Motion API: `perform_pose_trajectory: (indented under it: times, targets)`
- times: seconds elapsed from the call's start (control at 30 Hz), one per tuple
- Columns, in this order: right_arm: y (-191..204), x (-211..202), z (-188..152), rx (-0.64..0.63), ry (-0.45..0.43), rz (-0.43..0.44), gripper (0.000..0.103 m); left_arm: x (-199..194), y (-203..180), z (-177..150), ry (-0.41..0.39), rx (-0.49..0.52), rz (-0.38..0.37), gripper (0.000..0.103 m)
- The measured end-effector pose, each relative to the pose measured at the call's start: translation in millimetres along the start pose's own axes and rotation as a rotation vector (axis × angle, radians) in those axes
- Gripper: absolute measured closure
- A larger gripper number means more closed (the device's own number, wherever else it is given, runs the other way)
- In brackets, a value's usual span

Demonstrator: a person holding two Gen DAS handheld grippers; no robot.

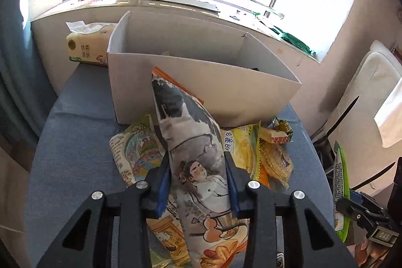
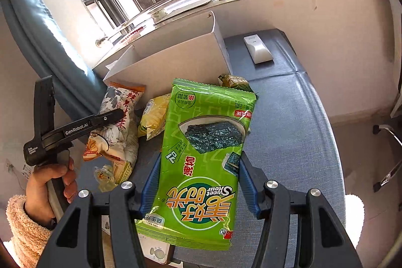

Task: Organize snacks
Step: 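Drop seaweed pack into box with right gripper while left gripper drops cartoon-printed bag in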

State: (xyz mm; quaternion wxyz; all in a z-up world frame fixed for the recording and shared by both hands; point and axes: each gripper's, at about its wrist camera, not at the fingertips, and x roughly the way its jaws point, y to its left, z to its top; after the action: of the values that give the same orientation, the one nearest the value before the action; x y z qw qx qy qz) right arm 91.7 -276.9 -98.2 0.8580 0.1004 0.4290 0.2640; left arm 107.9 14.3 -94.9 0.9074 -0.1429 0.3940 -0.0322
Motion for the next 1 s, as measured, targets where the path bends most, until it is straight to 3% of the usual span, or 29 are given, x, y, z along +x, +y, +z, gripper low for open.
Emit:
perform_pose_trajectory:
  times: [0.2, 0.37, 0.43, 0.5, 0.6, 0.8, 0.83, 0.87, 0.93, 1.0]
  targets:
    - [17, -1, 20, -0.038, -0.033, 0.044, 0.041, -55, -2, 21, -0.134, 0.030, -0.070, 0.062]
    - [46, 8, 77, -0.155, -0.082, 0.052, 0.041, -61, -2, 74, -0.220, 0.061, -0.109, 0.062]
    - [56, 19, 111, -0.187, -0.089, 0.055, 0.041, -52, 3, 104, -0.223, 0.072, -0.123, 0.062]
    - [63, 34, 148, -0.183, -0.089, 0.080, 0.041, -37, 5, 135, -0.228, 0.106, -0.071, 0.062]
    - [75, 69, 196, -0.218, -0.067, 0.030, 0.041, -6, 17, 174, -0.181, 0.086, -0.068, 0.062]
    - [82, 132, 245, -0.223, -0.005, -0.011, 0.037, 40, 32, 200, -0.109, 0.105, -0.006, 0.060]
    - [82, 138, 249, -0.220, -0.007, -0.016, 0.034, 48, 34, 200, -0.070, 0.102, 0.002, 0.054]
    - [82, 143, 252, -0.213, -0.011, -0.026, 0.024, 55, 36, 200, -0.037, 0.100, 0.040, 0.030]
    - [79, 148, 253, -0.189, -0.002, -0.042, 0.002, 56, 39, 196, -0.045, 0.108, 0.080, 0.000]
    - [78, 148, 251, -0.177, 0.004, -0.026, 0.000, 54, 43, 192, -0.039, 0.097, 0.073, 0.000]
